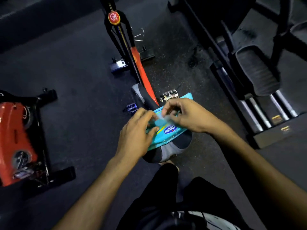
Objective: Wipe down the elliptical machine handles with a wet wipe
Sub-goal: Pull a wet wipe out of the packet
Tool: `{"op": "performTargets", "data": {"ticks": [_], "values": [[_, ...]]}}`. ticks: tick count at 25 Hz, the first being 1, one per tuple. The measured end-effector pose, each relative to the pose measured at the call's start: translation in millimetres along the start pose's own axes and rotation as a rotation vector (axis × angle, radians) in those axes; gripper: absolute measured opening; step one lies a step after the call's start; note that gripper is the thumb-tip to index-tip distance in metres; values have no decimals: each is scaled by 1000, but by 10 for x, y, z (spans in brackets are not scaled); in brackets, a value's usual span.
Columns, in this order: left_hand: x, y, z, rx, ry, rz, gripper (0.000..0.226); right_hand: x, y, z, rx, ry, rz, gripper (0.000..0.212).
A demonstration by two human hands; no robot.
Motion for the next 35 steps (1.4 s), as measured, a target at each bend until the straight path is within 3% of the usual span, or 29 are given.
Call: {"op": "performTargets", "data": {"ticks": [6, 13, 19, 24, 26, 28, 29, 31, 33, 35], "values": [[53, 9, -48, -67, -18, 6, 29, 112, 10, -40, -110, -353, -24, 26], [11, 70, -16, -108, 27, -74, 20, 165, -108, 42, -60, -179, 121, 8], [-92, 155, 84, -118, 156, -170, 33, 95, -40, 9, -93, -351, 168, 1], [-160, 100, 5, -154, 155, -263, 49, -283, -154, -162, -15, 4, 417, 13], [-248, 95, 45, -140, 212, -332, 63, -431, -238, -306, -11, 231, 388, 19], [-388, 155, 202, -73, 237, -268, 78, -547, -319, -434, -56, 362, 327, 26], [-469, 174, 336, -15, 128, -192, 79, -569, -350, -483, -86, 391, 303, 29], [-552, 236, 692, 61, -323, -92, 70, -665, -411, -542, -136, 417, 275, 29], [-471, 334, 1035, 29, -690, -125, 47, -802, -484, -556, -155, 430, 265, 31], [-339, 456, 1221, -37, -761, -74, 30, -951, -545, -531, -150, 426, 285, 35]]}}
Point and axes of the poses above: each hand's wrist, its own y-axis towards the middle knuckle, its own x-axis out of the palm, z = x × y, the point moved 2 cm from there along y, towards the middle knuckle, and after that the axes turned 3 degrees about -x, right-handed, at the moved point
